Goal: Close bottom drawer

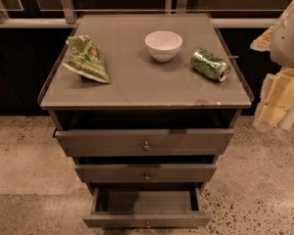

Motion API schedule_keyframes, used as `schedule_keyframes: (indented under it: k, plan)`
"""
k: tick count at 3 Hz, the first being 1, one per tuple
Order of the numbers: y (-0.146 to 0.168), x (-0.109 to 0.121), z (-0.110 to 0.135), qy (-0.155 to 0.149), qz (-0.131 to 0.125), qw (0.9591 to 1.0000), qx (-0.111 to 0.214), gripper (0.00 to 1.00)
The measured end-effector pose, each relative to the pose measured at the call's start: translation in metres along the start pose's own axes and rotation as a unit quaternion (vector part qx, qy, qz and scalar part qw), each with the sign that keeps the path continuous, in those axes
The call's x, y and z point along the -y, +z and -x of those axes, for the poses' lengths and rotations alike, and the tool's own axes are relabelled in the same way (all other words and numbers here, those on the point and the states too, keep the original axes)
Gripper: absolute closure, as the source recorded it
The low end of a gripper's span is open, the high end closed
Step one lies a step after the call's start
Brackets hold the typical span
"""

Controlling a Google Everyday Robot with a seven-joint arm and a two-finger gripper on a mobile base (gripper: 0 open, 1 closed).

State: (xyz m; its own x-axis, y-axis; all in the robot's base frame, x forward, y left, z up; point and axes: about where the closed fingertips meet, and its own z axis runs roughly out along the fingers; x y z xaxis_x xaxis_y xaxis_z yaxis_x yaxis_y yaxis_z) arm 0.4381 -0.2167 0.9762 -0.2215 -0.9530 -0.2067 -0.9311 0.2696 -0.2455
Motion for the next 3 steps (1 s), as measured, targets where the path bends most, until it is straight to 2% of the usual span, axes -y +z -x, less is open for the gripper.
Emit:
schedule_keyframes:
  k: [1, 2, 3]
  plan:
    - [0.000, 0.000, 0.000, 0.000, 0.000, 1.0000, 0.000, 0.00]
    - [0.013, -0.017, -0.012, 0.003, -0.002, 0.9999, 0.011, 0.00]
    - [0.019, -0.067, -0.014, -0.015, -0.031, 0.9975, 0.061, 0.00]
